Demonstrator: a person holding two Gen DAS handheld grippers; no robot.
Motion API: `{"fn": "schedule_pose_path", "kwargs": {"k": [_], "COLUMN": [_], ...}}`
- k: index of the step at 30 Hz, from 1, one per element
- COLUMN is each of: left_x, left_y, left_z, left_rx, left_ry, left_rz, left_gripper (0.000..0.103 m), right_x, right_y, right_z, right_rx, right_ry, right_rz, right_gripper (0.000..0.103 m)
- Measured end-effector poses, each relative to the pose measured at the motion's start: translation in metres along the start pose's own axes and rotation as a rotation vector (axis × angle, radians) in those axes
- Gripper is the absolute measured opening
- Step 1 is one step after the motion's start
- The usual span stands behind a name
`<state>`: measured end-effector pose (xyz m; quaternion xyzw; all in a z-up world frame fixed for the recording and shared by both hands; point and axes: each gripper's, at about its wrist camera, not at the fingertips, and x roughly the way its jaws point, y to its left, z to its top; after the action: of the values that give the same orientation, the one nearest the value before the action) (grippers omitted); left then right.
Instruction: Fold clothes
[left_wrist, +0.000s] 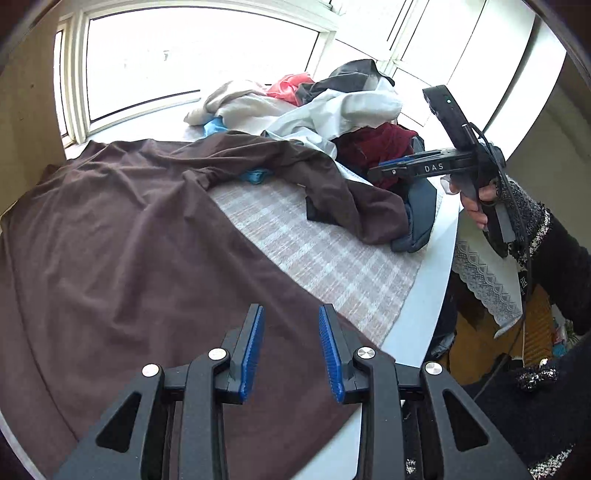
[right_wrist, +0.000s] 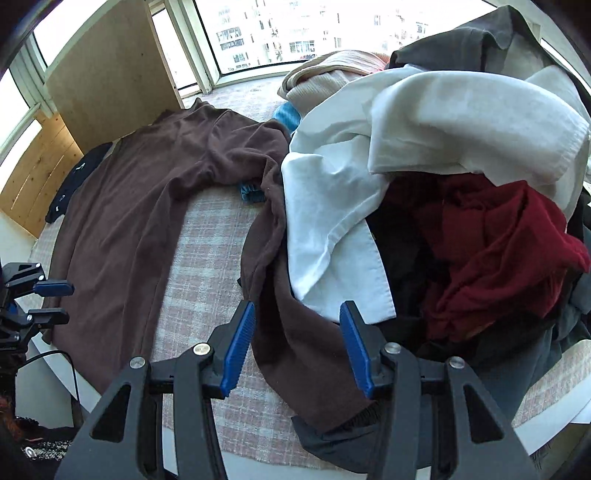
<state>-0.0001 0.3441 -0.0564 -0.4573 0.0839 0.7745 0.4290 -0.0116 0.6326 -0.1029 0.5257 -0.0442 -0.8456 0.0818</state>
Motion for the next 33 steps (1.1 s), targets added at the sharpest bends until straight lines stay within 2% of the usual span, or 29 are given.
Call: {"fn": "schedule_pose_path", "kwargs": {"k": [4, 6, 9, 11, 12, 13, 14, 15, 18, 20, 25, 28, 33], "left_x": [0.050, 0.067, 0.086, 0.093, 0.096, 0.099, 0.105, 0.112, 0.134, 0.149, 0.168, 0.167, 0.161], "left_y": [-0.007, 0.002, 0.019, 0.034, 0.042, 0.049, 0.056, 0.063, 0.085, 0.095, 0.106, 0.105, 0.103], "left_z": [0.050, 0.070, 0.095, 0.109, 0.116, 0.124, 0.129, 0.132, 0.144, 0.142, 0.130, 0.128, 0.132], "left_rx": [0.039, 0.054, 0.065, 0.054, 0.053, 0.056, 0.053, 0.045, 0.022, 0.010, 0.005, 0.027, 0.014], "left_ry": [0.041, 0.052, 0.062, 0.057, 0.050, 0.042, 0.046, 0.058, 0.095, 0.134, 0.189, 0.185, 0.192], "left_rz": [0.083, 0.120, 0.166, 0.181, 0.187, 0.188, 0.180, 0.168, 0.131, 0.139, 0.121, 0.107, 0.091], "left_gripper": [0.030, 0.030, 0.030, 0.030, 0.030, 0.030, 0.030, 0.030, 0.030, 0.030, 0.030, 0.030, 0.030], "right_x": [0.006, 0.007, 0.010, 0.017, 0.019, 0.019, 0.020, 0.016, -0.018, -0.054, -0.142, -0.141, -0.100], "right_y": [-0.007, -0.009, -0.015, -0.016, -0.017, -0.019, -0.020, -0.020, -0.018, -0.024, -0.074, -0.104, -0.130], "right_z": [-0.010, -0.016, -0.024, -0.026, -0.026, -0.026, -0.025, -0.024, -0.013, 0.003, 0.036, 0.042, 0.037], "right_rx": [-0.069, -0.108, -0.129, -0.148, -0.145, -0.134, -0.123, -0.118, -0.139, -0.124, 0.020, 0.096, 0.182], "right_ry": [0.033, 0.049, 0.063, 0.088, 0.099, 0.102, 0.106, 0.099, 0.020, -0.041, -0.216, -0.202, -0.091], "right_rz": [-0.011, -0.015, 0.025, 0.012, 0.011, 0.020, 0.029, 0.035, 0.017, 0.003, -0.071, -0.128, -0.011], "right_gripper": [0.048, 0.048, 0.047, 0.044, 0.034, 0.017, 0.009, 0.005, 0.005, 0.005, 0.005, 0.005, 0.005]}}
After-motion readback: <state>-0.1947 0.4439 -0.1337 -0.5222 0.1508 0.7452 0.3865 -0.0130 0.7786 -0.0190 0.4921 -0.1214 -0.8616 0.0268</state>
